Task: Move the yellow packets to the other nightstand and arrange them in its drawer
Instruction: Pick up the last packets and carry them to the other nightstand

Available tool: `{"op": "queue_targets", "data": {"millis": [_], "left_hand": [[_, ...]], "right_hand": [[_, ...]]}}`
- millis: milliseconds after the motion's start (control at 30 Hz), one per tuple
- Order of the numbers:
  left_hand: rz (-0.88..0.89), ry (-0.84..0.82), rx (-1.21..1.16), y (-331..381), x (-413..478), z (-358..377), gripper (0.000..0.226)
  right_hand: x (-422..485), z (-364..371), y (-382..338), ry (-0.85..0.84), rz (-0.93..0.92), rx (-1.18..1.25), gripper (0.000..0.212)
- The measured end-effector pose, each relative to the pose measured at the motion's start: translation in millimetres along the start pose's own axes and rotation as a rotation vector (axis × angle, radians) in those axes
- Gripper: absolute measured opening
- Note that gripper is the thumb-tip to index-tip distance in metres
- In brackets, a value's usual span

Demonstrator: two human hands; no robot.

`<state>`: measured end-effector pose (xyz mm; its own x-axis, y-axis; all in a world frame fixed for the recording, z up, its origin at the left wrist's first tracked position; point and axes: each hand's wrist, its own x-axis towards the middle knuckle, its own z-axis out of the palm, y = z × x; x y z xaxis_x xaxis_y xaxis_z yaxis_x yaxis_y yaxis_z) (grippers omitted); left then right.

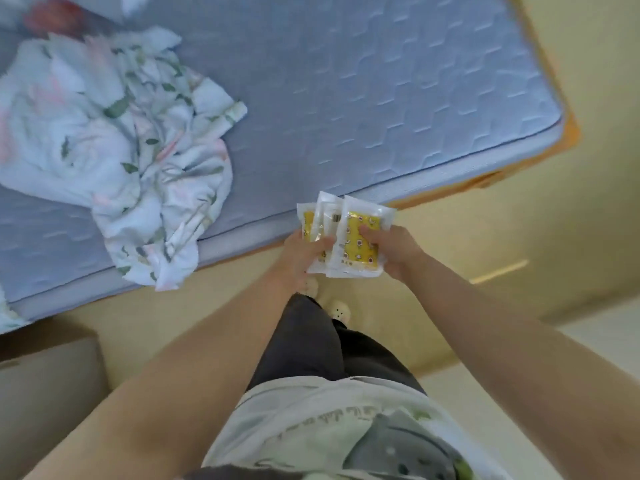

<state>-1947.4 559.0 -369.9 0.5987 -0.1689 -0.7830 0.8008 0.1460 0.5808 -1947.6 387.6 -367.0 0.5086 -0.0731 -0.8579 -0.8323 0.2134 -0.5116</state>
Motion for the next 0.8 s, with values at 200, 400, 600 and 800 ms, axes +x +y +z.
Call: {"op": "queue_targets", "data": {"millis": [200,400,600,800], "left_hand": [[-0.062,-0.184,0.257,31,62,148,0.023],[-0.082,-0.191,0.405,53,136,310,0.03],[-0.096,-0.23,0.523,76,186,469,0.041],[-0.114,-0.324,0.595,77,213,598,0.052]], "right_hand": [[12,-129,-37,0.185,-0.019,0.317,0.026],[41,-264,-107,0.328,-0.026,0.496,0.021],[42,-398,-165,0.258,-0.01,0.682,0.016],[45,-514,-192,0.164,-0.009,0.856,0.035]]}}
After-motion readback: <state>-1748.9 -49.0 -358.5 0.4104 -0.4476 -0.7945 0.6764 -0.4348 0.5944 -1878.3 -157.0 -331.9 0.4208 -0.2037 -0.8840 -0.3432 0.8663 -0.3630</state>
